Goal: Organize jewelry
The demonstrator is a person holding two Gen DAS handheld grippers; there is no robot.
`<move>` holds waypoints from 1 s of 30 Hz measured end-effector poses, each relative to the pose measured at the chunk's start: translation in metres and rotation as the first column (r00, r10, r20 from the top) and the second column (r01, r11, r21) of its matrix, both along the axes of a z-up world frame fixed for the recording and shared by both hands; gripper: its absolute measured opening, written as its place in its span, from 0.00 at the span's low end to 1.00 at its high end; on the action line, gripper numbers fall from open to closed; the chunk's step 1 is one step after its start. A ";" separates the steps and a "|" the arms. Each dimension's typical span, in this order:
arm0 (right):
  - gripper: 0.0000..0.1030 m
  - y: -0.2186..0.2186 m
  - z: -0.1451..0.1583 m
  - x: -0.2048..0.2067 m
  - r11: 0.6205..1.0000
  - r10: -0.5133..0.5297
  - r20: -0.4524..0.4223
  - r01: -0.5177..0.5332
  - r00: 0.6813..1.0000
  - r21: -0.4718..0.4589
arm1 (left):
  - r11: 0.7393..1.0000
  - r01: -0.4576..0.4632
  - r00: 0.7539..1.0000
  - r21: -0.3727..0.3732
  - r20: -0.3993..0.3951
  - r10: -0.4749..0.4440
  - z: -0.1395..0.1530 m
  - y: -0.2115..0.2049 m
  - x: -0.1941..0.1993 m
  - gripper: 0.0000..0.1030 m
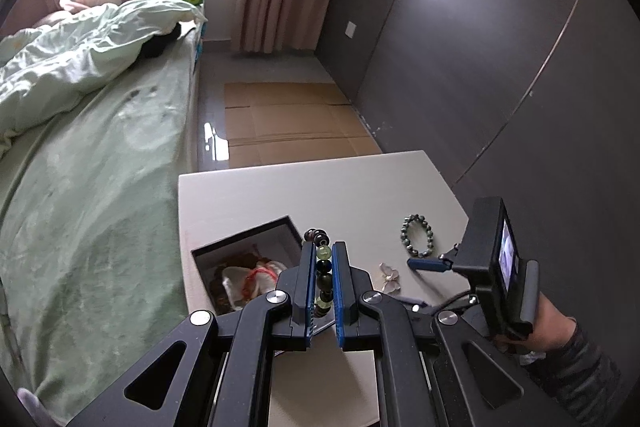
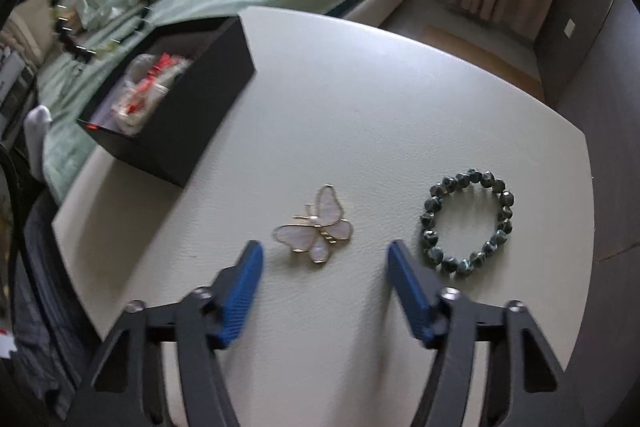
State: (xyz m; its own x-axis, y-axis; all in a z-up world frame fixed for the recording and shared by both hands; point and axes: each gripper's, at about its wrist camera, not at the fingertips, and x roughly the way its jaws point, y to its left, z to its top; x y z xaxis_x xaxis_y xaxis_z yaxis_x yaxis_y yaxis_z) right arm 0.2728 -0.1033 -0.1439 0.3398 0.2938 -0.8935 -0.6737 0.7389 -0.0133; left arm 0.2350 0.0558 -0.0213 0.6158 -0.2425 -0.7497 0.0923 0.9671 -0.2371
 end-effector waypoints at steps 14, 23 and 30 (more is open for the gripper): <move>0.48 0.008 0.003 0.023 0.998 -0.049 0.010 0.048 0.999 0.031 | 1.000 -0.017 1.000 -0.022 -0.010 0.017 -0.006 0.014 -0.005 0.07; 0.48 0.017 0.001 0.024 0.995 -0.087 0.005 0.086 0.996 0.051 | 0.999 -0.018 1.000 -0.032 -0.014 0.018 -0.009 0.018 -0.009 0.07; 0.47 0.028 -0.001 0.024 0.997 -0.072 0.029 0.073 0.997 -0.007 | 0.999 -0.040 0.999 -0.035 -0.008 0.040 -0.006 0.026 -0.013 0.07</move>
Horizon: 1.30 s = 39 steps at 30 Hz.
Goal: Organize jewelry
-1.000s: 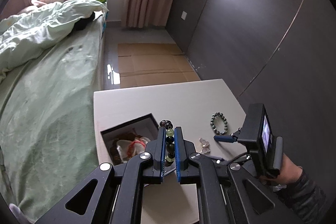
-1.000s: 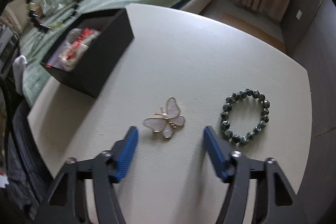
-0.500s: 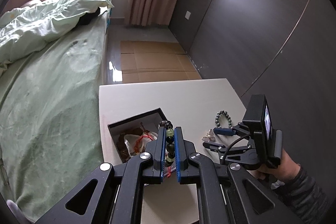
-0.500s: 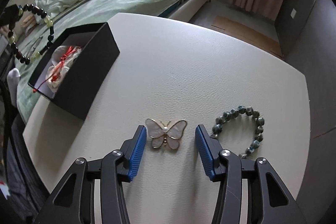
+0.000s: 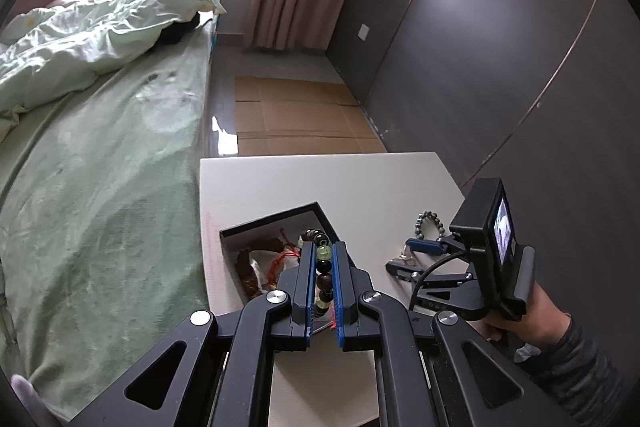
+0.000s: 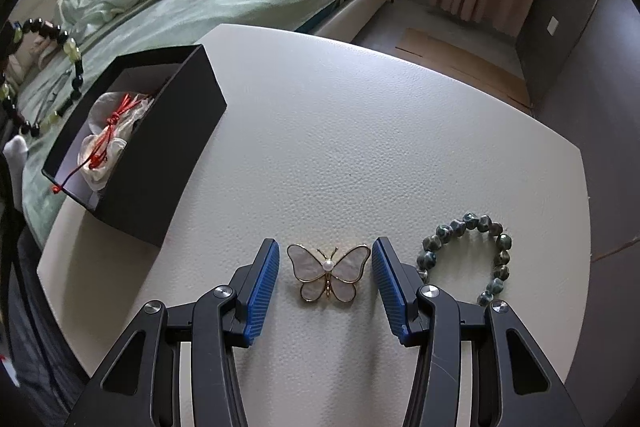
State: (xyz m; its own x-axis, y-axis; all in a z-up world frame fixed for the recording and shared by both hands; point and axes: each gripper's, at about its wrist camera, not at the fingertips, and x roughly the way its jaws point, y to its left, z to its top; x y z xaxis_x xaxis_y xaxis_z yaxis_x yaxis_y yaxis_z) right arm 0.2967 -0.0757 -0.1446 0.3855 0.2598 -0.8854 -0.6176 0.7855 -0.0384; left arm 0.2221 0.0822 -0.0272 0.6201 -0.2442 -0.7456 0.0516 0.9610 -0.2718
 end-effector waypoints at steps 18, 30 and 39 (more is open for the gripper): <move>0.42 0.020 0.070 -0.027 0.988 0.023 0.055 -0.031 0.998 0.154 | 0.998 -0.046 0.998 -0.030 -0.033 0.045 -0.012 0.019 -0.001 0.51; 0.42 0.074 0.090 -0.038 0.952 0.093 0.021 -0.095 0.995 0.292 | 0.992 -0.121 0.993 -0.045 -0.009 0.120 -0.004 0.054 -0.027 0.53; 0.53 0.099 0.083 -0.039 0.968 0.049 -0.024 -0.042 0.998 0.249 | 0.990 -0.134 0.991 -0.035 0.005 0.134 0.002 0.070 -0.042 0.74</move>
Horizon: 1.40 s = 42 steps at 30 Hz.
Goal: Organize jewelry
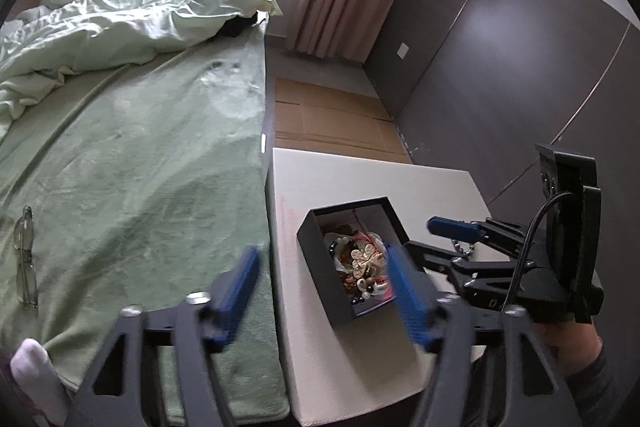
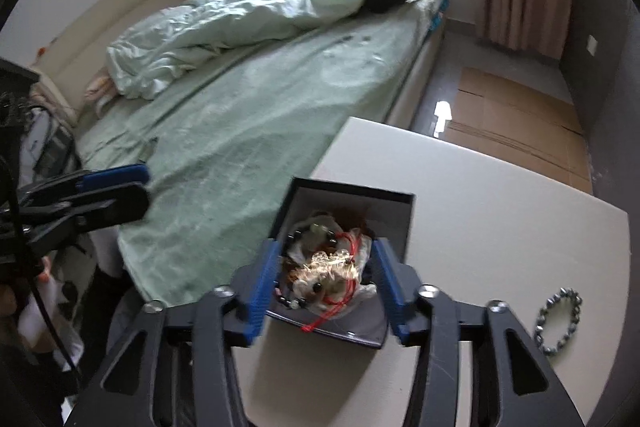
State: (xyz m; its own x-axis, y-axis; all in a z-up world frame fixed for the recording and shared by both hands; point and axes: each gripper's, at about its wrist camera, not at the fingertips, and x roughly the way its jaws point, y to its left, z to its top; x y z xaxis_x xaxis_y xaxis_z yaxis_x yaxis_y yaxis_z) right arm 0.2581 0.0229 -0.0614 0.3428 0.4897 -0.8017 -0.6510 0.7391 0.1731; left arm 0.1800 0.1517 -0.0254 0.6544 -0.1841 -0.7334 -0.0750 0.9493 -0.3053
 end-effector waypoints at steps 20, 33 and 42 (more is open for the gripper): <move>0.89 -0.144 0.034 0.002 0.960 -0.280 0.028 0.278 0.960 0.039 | 0.993 0.117 0.991 0.026 0.063 -0.119 0.022 -0.083 0.014 0.80; 0.89 -0.227 0.038 -0.006 0.918 -0.386 0.034 0.379 0.922 0.118 | 0.966 0.246 0.968 0.078 0.039 -0.249 0.017 -0.159 0.045 0.80; 0.89 -0.265 0.025 -0.010 0.891 -0.438 0.009 0.433 0.899 0.134 | 0.947 0.303 0.953 0.106 -0.013 -0.304 -0.002 -0.199 0.069 0.70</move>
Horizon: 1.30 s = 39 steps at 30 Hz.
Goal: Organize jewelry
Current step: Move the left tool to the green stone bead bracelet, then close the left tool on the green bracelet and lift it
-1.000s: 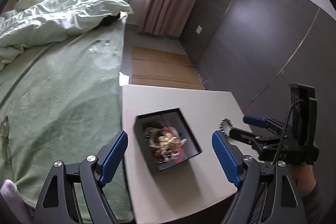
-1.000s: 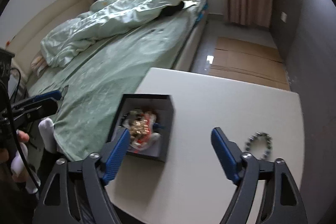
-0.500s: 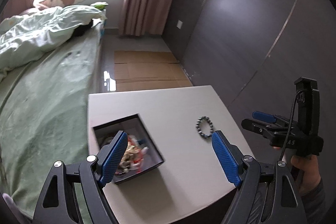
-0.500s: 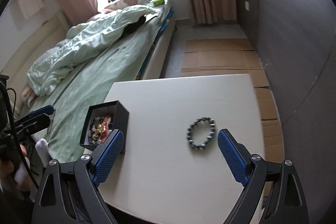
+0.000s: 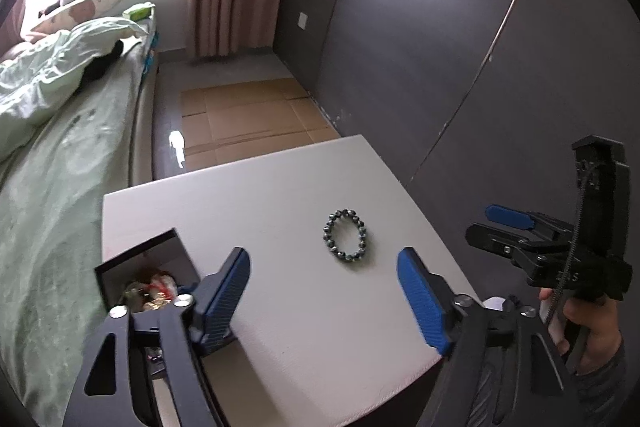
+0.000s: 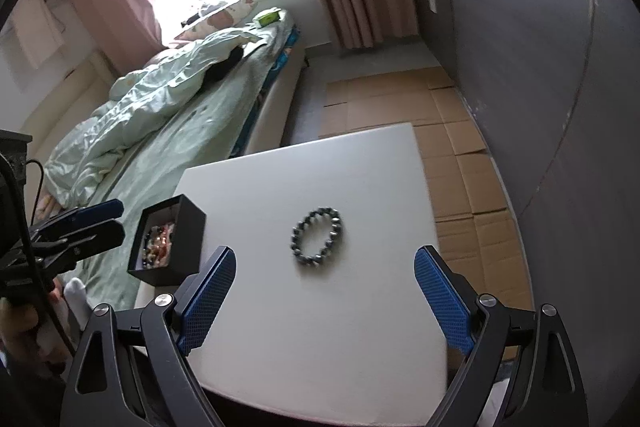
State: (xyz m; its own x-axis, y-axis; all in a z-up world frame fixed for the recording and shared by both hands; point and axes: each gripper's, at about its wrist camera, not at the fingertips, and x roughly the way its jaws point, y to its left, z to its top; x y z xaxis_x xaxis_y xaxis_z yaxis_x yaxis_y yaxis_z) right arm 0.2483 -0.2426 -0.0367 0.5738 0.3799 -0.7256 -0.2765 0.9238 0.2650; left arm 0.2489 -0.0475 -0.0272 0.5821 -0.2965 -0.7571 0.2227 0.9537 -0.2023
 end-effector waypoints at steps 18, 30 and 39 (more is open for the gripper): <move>0.88 -0.049 -0.033 -0.032 0.982 -0.190 0.016 0.190 0.982 0.015 | 0.992 0.064 0.984 0.105 -0.171 -0.046 -0.088 -0.060 0.067 0.60; 0.88 -0.061 -0.061 -0.039 0.971 -0.224 -0.037 0.226 0.974 0.077 | 0.979 0.078 0.972 0.187 -0.234 -0.032 -0.129 -0.074 0.084 0.60; 0.88 -0.052 -0.065 -0.039 0.972 -0.213 -0.047 0.217 0.976 0.094 | 0.975 0.100 0.964 0.198 -0.262 -0.045 -0.126 -0.073 0.086 0.17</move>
